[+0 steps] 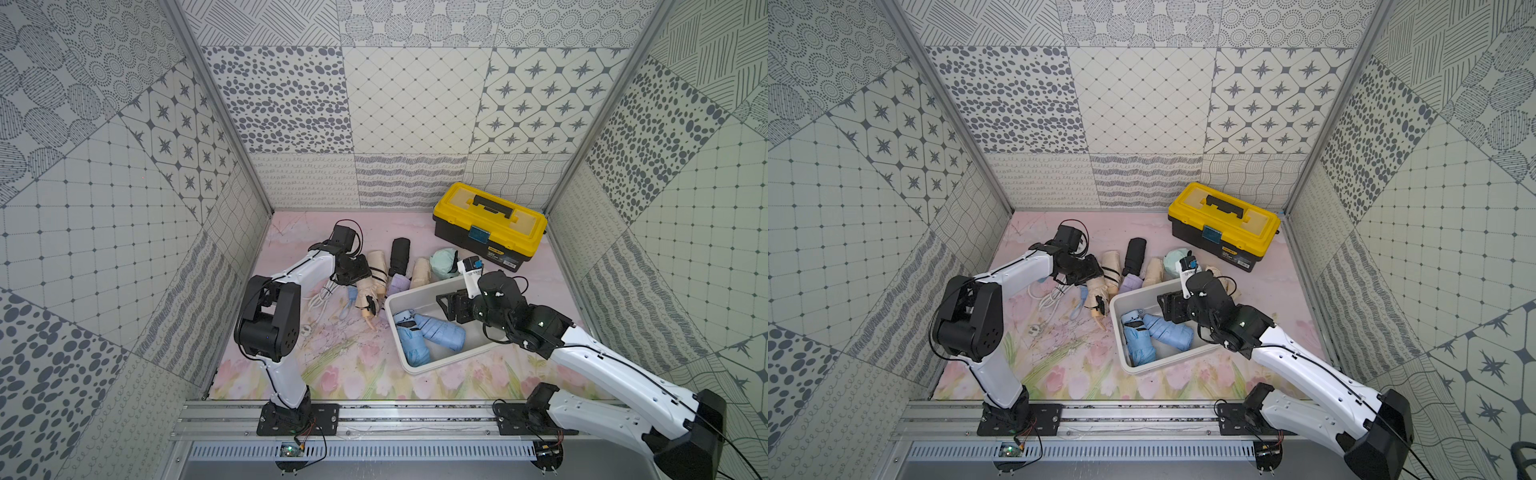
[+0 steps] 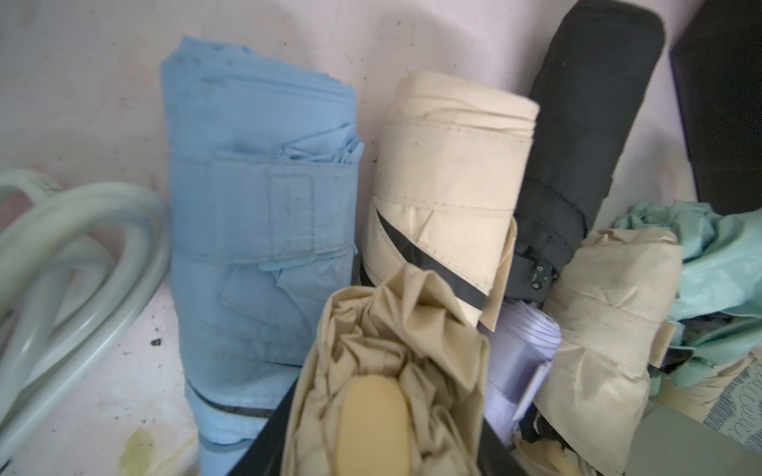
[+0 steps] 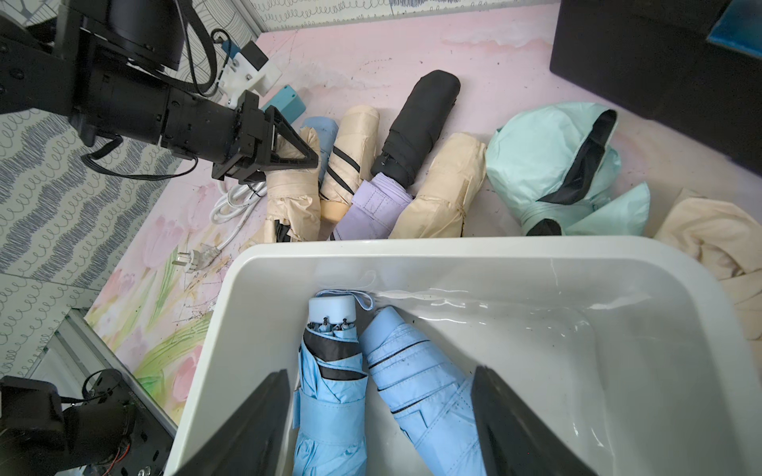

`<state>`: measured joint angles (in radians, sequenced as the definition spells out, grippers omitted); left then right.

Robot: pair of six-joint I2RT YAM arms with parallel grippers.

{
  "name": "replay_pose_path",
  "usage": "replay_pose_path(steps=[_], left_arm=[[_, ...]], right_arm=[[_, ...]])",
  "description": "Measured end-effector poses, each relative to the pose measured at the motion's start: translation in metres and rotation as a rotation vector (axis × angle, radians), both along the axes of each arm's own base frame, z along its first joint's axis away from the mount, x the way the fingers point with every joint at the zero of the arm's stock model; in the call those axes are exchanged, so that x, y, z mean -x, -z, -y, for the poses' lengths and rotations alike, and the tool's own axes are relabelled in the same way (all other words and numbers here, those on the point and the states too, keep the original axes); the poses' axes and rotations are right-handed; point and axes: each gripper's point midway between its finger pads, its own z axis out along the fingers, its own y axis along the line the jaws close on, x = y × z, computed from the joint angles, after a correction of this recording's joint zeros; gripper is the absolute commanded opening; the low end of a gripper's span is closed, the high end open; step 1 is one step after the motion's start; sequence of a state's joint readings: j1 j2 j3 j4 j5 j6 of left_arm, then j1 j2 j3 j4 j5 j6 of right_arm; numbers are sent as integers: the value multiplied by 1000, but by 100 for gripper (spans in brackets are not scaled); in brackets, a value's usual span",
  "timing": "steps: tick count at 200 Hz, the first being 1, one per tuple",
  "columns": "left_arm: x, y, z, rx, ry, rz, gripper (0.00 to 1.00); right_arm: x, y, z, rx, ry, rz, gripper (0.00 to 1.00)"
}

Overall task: Put the umbrella into the storage box
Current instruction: Pick up the umbrella from the center of the board.

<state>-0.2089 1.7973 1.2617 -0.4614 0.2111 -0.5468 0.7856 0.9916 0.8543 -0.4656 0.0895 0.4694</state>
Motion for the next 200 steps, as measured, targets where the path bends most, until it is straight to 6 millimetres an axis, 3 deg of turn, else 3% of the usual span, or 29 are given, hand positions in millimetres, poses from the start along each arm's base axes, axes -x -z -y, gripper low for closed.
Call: replay_pose_path(steps=[36, 86, 134, 161, 200], left_arm=[[6, -42, -6, 10, -16, 90, 44], [24, -122, -11, 118, -99, 271, 43], [37, -181, -10, 330, -252, 427, 44], [39, -198, 4, 459, -318, 481, 42], [38, -214, 48, 606, -363, 554, 45]], right_arm=[[1, -9, 1, -35, 11, 14, 77], [0, -22, -6, -134, 30, 5, 78], [-5, -61, -32, -410, 56, -6, 81], [-4, -77, -64, -612, 64, -44, 84], [4, -59, -103, -782, 128, -141, 92]])
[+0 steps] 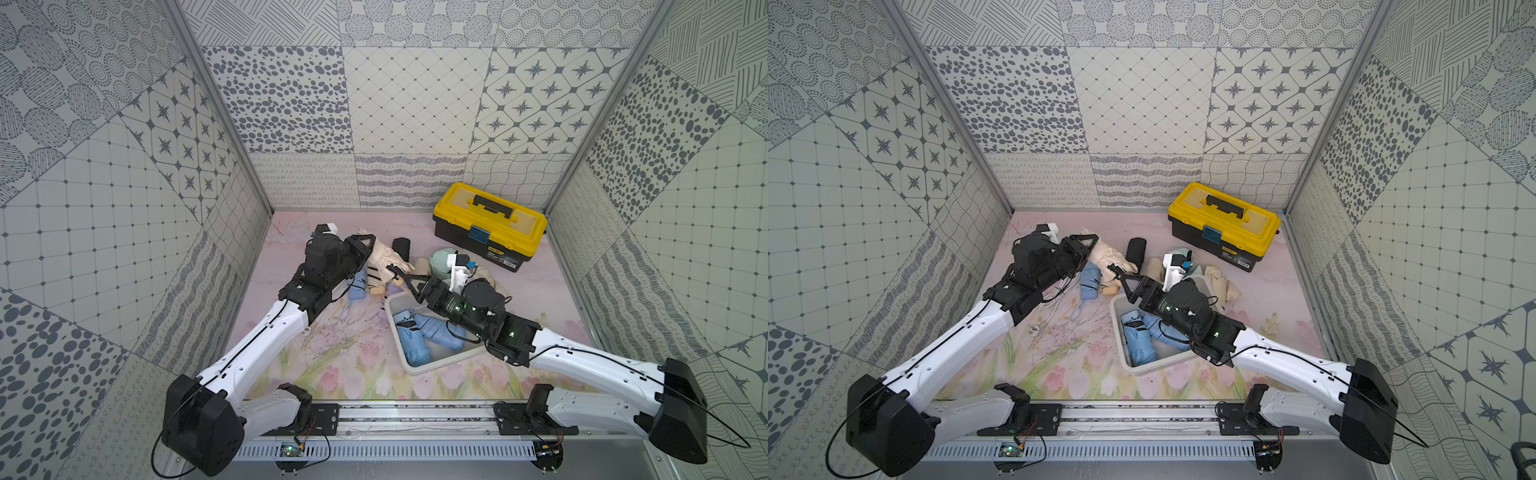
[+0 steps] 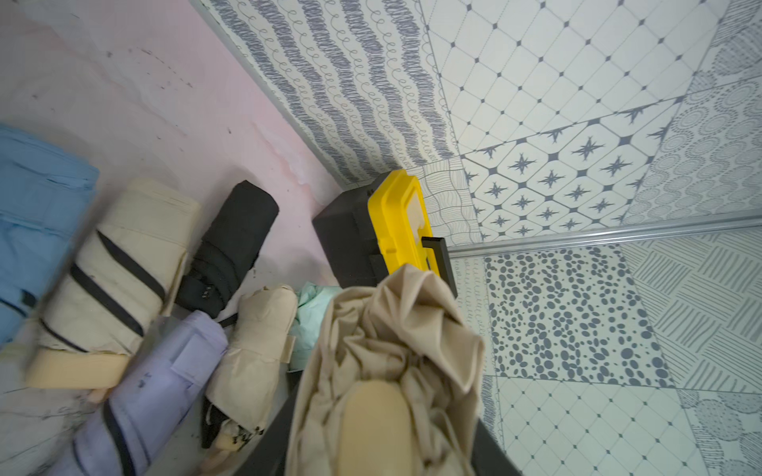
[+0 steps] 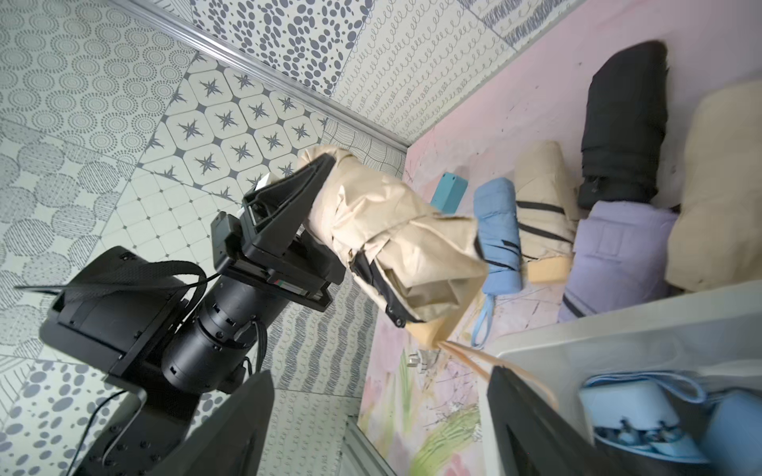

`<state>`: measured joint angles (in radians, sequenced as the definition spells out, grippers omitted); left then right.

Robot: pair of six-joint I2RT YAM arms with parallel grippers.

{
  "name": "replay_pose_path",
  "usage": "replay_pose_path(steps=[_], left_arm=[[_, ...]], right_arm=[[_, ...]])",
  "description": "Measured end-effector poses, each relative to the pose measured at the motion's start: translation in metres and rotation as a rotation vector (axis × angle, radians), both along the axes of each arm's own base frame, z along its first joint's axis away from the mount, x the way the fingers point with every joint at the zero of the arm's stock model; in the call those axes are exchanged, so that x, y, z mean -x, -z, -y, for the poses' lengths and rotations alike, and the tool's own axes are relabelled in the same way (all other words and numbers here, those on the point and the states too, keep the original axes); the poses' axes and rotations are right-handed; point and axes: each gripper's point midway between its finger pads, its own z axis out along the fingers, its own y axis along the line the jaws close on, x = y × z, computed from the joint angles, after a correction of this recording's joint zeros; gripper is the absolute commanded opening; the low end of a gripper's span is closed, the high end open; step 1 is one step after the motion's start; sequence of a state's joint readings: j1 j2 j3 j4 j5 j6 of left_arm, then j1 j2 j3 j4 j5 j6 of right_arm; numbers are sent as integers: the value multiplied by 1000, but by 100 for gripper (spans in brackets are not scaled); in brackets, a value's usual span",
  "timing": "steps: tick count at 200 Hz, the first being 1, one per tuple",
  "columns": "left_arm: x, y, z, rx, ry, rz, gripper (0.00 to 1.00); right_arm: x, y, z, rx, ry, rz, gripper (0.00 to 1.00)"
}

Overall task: Put the umbrella into the storage box
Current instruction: Pick up the umbrella from the center of the board.

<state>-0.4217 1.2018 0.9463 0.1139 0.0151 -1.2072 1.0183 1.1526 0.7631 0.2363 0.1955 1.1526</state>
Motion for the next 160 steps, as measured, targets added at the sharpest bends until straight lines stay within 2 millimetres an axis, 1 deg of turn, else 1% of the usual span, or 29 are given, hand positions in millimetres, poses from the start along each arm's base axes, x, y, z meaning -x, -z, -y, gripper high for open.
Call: replay_pose_path(steps=[17, 37, 58, 78, 97, 118, 145, 160], left_arm=[[-3, -5, 18, 56, -19, 36, 45], [-5, -11, 35, 114, -51, 77, 46], [-5, -23, 50, 177, -89, 134, 46], [-2, -37, 59, 238, -126, 185, 45], [3, -48, 62, 288, -163, 220, 45], [7, -59, 60, 340, -217, 253, 45], [13, -70, 57, 400, -262, 279, 45], [15, -73, 54, 425, -291, 288, 45]], right_arm=[[2, -3, -13, -73, 21, -15, 94], [-1, -11, -20, -162, 57, -20, 96], [-11, -18, -21, -241, 118, -13, 97], [-21, -23, -16, -297, 187, 6, 99], [-30, -27, -11, -339, 251, 27, 99], [-39, -33, -4, -393, 307, 51, 99], [-59, -35, 6, -419, 379, 76, 98], [-69, -44, 11, -439, 401, 97, 98]])
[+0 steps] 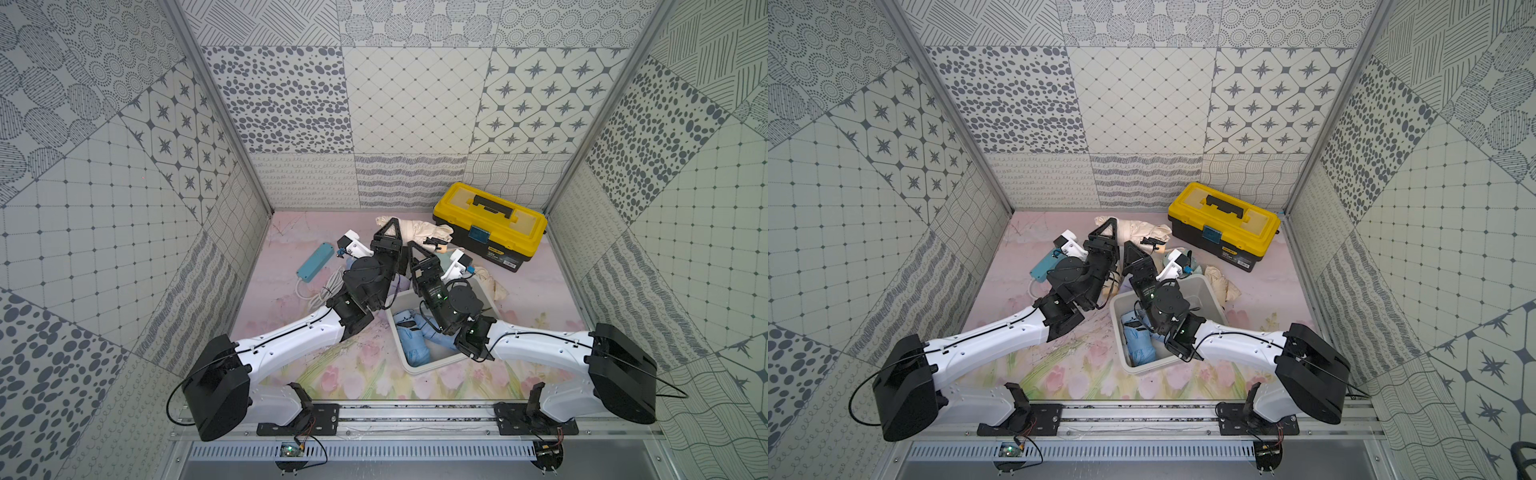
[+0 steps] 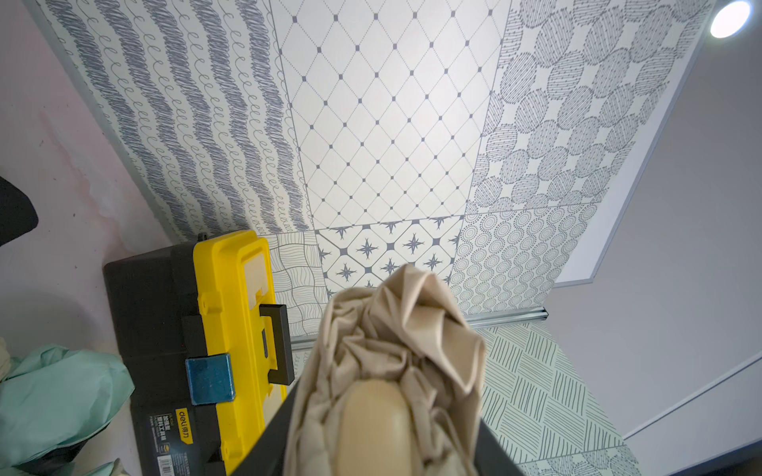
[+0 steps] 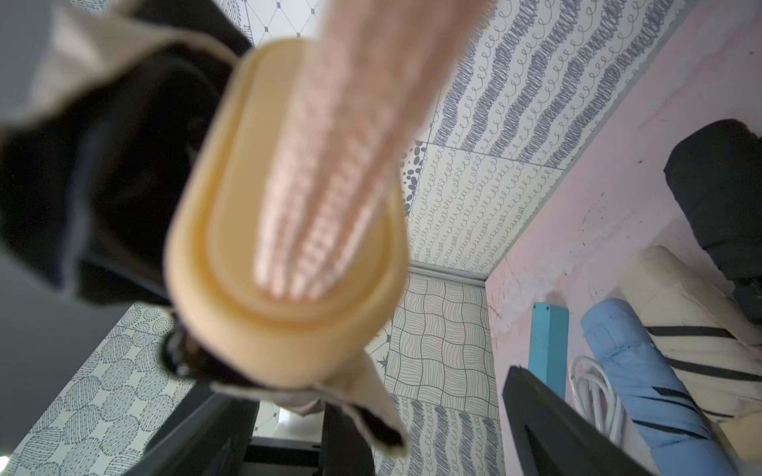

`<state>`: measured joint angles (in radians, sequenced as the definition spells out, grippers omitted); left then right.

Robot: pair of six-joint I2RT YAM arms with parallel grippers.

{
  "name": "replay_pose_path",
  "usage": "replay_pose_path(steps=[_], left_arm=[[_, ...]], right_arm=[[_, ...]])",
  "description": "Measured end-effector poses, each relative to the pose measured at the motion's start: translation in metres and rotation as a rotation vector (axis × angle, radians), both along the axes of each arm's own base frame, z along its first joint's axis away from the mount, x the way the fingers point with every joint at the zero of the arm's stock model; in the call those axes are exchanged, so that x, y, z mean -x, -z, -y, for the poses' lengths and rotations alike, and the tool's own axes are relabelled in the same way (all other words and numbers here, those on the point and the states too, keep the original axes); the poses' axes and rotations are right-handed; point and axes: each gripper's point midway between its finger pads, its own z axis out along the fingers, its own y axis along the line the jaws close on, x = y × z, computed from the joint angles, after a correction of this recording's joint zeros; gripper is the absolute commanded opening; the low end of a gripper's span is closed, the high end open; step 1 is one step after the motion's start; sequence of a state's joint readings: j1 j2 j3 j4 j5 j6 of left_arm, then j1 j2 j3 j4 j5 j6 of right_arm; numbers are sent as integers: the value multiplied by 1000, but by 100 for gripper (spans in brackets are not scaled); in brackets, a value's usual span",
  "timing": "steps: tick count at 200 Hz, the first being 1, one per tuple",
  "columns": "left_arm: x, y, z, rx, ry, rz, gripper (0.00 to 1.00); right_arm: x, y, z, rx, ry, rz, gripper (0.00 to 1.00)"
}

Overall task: Put the umbrella into the storage box
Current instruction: Pick up the umbrella from the center of the board.

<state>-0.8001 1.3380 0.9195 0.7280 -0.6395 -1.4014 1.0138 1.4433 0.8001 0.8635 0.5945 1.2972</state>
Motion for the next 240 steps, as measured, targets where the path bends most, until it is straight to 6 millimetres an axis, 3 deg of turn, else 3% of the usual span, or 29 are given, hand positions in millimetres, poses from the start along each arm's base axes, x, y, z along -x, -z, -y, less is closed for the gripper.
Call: replay_pose_path(steps=[59, 161, 188, 240], left_arm=[[5, -8, -14, 72, -74, 14, 45], [9, -2, -17, 105, -128, -10, 48], [11, 1, -15, 115, -134, -19, 54], [19, 8, -12, 132, -117, -35, 82]], right_arm=[[-18, -35, -8, -66, 17, 79, 91], [-28, -43, -15, -86, 45, 87, 47], [-30, -39, -14, -80, 53, 74, 40], [-39, -25, -11, -17, 69, 40, 32]])
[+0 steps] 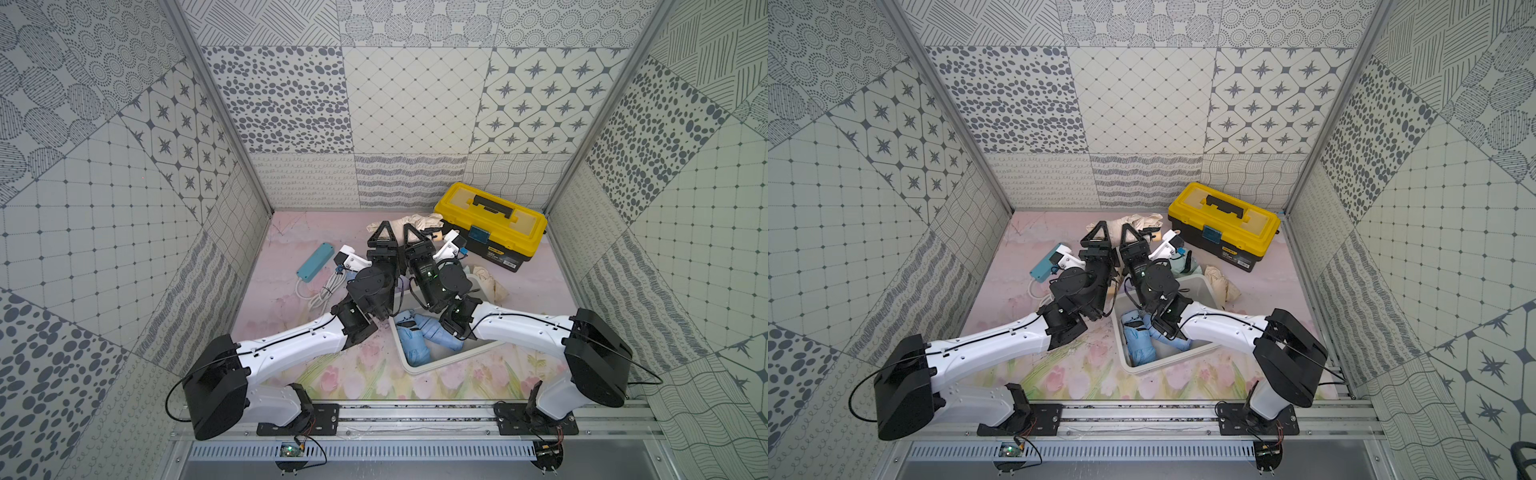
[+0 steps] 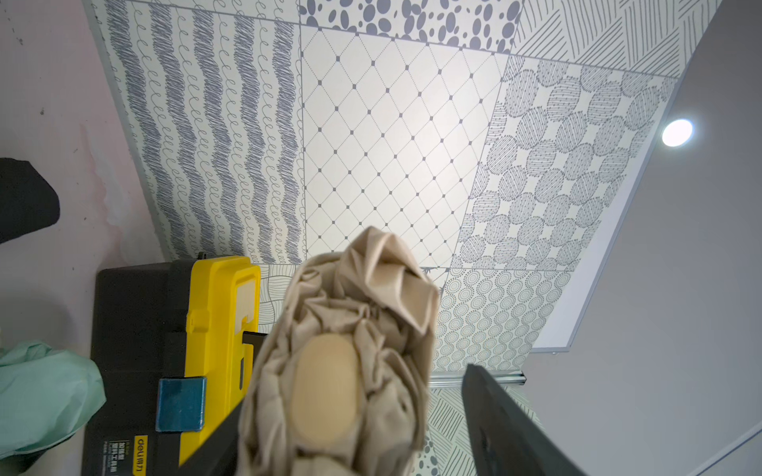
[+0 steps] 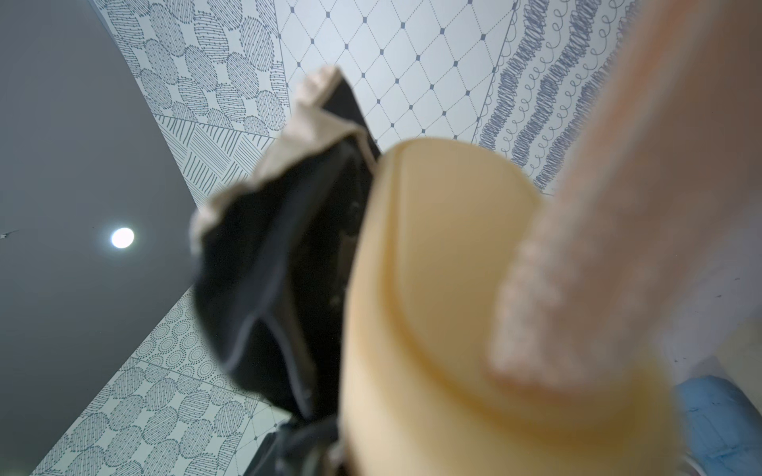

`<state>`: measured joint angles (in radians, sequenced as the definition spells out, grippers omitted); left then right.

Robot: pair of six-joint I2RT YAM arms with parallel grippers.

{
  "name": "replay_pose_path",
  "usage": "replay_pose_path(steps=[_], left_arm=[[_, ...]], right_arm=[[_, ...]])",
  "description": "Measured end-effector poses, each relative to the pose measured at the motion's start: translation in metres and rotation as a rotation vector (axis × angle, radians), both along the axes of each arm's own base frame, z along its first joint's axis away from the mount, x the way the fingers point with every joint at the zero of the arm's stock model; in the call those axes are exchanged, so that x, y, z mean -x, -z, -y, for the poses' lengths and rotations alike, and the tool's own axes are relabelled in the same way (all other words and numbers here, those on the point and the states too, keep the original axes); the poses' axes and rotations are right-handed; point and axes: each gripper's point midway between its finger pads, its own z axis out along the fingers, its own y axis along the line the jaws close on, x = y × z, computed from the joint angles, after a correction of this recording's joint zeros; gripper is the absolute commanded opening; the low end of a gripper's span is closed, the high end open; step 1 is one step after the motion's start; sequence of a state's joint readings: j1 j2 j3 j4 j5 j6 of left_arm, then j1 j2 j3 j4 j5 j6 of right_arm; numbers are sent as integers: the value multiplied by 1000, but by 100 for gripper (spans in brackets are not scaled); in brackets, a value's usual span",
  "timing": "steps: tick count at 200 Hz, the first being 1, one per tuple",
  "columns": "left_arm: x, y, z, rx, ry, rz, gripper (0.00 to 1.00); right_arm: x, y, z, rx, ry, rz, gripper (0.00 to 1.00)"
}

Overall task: Put the umbrella into the storage box
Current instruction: Pick up the umbrella from the center of the board.

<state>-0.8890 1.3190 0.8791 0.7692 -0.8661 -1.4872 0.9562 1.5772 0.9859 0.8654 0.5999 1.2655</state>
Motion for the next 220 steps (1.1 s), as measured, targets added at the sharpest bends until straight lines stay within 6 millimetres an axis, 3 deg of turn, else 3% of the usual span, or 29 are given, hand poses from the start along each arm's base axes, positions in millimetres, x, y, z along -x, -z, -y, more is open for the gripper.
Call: replay_pose_path(steps=[32, 52, 106, 137, 179, 220], left_arm=[[10, 6, -3, -16, 35, -24, 87], [21, 12, -4, -51, 83, -56, 88], [57, 14, -34, -182, 161, -158, 87], [76, 39, -41, -316, 235, -282, 86], [95, 87, -34, -513, 371, -465, 82], [117, 139, -20, -685, 545, -628, 79]], right_arm=[[-4, 8, 2, 65, -11, -15, 30], [-1, 13, 13, 123, -33, -29, 29], [6, 33, 95, 454, -23, -135, 25], [31, 48, 111, 661, -142, -174, 25], [69, 78, 109, 936, -405, -243, 25], [98, 79, 109, 1161, -629, -244, 25]])
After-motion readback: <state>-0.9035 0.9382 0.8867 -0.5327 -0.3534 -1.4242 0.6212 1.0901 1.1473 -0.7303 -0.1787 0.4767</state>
